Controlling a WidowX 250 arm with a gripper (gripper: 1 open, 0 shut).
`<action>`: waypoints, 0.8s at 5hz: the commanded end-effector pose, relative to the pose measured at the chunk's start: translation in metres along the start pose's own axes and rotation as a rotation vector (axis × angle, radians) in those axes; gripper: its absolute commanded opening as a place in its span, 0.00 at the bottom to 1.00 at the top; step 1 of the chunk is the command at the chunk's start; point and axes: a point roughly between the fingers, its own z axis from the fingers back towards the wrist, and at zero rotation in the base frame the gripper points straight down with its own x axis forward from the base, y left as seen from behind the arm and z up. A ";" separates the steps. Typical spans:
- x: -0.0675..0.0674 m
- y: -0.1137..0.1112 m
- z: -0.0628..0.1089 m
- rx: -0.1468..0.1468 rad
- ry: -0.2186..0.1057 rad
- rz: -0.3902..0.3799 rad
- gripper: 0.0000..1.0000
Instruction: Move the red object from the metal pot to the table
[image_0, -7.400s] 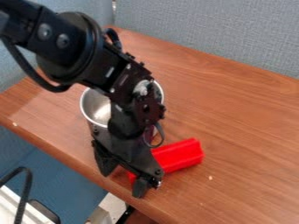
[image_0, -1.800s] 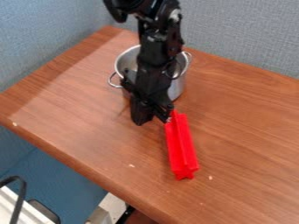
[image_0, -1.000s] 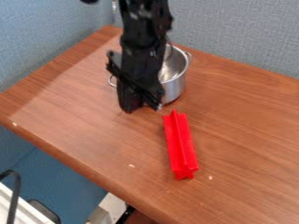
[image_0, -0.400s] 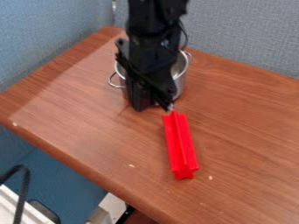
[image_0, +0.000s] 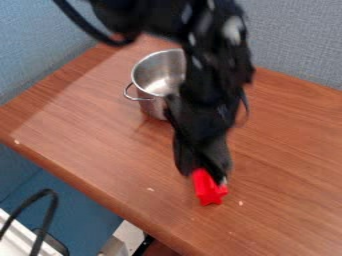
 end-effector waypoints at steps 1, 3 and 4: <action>0.003 -0.014 -0.017 0.024 -0.023 -0.081 0.00; 0.014 -0.028 -0.006 0.028 -0.033 -0.149 0.00; 0.017 -0.027 -0.015 0.015 -0.018 -0.126 0.00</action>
